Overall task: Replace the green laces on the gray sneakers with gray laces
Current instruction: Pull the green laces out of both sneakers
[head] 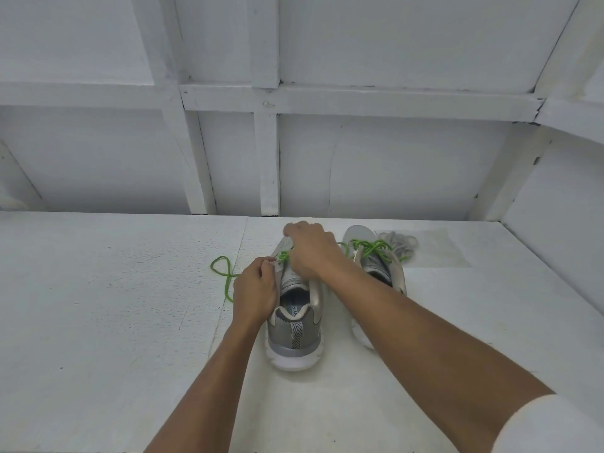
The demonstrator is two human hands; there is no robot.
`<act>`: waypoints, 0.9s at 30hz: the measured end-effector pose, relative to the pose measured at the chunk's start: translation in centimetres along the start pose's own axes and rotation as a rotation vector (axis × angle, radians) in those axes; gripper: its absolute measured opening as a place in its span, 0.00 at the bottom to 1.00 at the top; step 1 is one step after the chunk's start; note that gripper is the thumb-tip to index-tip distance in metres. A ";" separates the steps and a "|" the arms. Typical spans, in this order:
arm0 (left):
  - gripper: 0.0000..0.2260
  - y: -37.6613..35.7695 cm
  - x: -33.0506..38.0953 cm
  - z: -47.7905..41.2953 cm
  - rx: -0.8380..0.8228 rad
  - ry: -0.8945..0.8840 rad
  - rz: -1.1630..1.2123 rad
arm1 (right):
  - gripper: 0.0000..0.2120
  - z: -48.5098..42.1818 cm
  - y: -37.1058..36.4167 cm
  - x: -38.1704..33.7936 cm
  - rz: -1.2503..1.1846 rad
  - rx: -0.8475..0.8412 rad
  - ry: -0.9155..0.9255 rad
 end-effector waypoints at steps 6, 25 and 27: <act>0.15 0.1 -0.1 0.1 -0.003 -0.001 0.009 | 0.10 -0.2 -0.3 -0.9 0.130 0.043 0.094; 0.15 0.0 -0.1 0.3 0.008 0.022 -0.010 | 0.14 0.0 0.1 -0.8 0.112 -0.026 0.056; 0.15 0.2 0.1 0.6 0.008 0.027 0.005 | 0.15 -0.1 2.2 0.3 0.157 0.074 -0.005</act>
Point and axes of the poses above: each hand's wrist, its own z-axis away from the middle knuckle, its own y-axis out of the back of the hand, x = y × z, the point moved 5 cm from there along -z, towards the middle knuckle, and after that the axes turned 8 degrees about y, right-handed, at the moved point
